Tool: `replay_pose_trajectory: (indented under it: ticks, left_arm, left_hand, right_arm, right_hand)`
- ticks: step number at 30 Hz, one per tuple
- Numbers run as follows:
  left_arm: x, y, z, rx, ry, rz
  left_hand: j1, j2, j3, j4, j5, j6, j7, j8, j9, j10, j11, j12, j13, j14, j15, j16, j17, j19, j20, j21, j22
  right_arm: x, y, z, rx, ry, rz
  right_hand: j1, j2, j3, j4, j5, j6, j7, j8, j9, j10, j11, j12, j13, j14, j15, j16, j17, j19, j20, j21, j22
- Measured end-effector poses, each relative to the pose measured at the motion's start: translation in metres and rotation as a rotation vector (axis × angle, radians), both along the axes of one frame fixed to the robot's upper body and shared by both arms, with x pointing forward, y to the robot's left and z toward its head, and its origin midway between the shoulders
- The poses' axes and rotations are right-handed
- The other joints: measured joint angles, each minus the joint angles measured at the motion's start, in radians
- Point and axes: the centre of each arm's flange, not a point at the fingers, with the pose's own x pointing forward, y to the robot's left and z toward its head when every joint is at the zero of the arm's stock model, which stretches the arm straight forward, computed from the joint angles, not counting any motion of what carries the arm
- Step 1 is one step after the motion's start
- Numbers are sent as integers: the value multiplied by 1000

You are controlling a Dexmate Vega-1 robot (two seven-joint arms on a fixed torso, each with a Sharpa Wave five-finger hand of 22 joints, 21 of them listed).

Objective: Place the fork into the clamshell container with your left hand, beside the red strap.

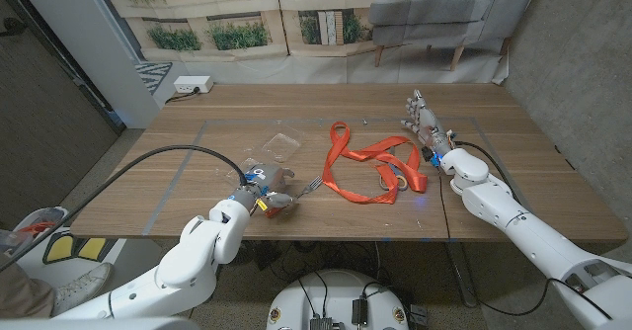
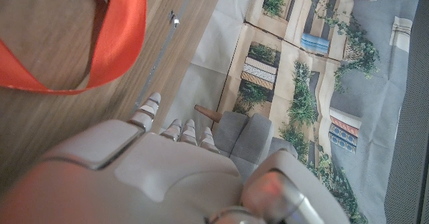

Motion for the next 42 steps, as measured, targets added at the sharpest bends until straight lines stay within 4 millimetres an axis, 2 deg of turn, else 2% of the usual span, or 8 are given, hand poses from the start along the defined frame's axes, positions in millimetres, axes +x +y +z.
replay_pose_trajectory:
  ticks: [7,42]
  left_arm:
    - [-1,-1,-2,-4,7,-6]
    - [-2,2,-4,23,14,5]
  left_hand:
    - [12,12,4,-4,0,0,0,-4,0,-5,-5,0,5,0,0,0,0,0,0,0,0]
    - [38,17,8,-8,0,0,0,-4,0,-5,-5,-6,14,0,0,0,0,-3,-3,-6,0]
  right_arm:
    - [-1,1,0,-3,1,2]
    - [-3,0,-2,-4,2,2]
  right_hand:
    - [0,0,-3,-3,0,0,0,0,0,0,0,0,0,0,0,0,0,0,0,0,0]
    - [0,0,-3,-3,0,0,0,0,0,4,4,0,0,0,0,0,0,-3,4,1,0]
